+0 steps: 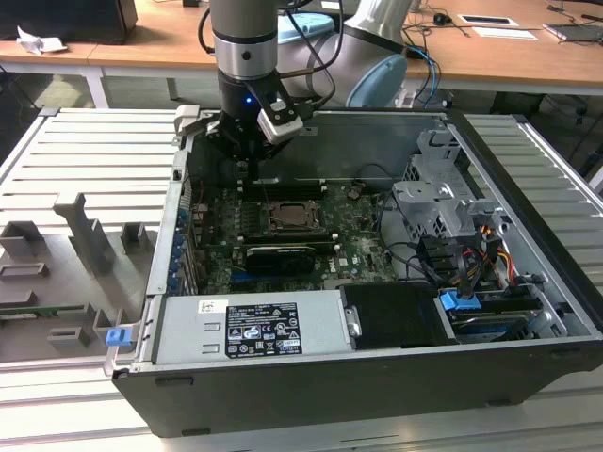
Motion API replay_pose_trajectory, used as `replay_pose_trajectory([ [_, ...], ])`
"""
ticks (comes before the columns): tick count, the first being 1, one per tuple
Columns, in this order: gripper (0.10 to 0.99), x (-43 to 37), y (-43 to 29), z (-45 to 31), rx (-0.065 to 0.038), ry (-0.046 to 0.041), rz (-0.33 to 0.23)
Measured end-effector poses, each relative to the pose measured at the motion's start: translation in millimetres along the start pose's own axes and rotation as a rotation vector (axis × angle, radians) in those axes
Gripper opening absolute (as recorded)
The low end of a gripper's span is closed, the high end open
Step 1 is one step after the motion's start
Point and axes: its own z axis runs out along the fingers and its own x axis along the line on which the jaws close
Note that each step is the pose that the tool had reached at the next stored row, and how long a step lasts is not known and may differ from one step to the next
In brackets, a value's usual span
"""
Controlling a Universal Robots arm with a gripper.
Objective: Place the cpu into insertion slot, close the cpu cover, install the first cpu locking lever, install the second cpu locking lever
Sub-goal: 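Install the first cpu locking lever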
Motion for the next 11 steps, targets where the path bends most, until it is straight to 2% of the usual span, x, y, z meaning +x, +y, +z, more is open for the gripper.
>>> replay_pose_trajectory([
  [11, 0.11, -4.5, 0.3, 0.3, 0.0, 0.0, 0.0],
])
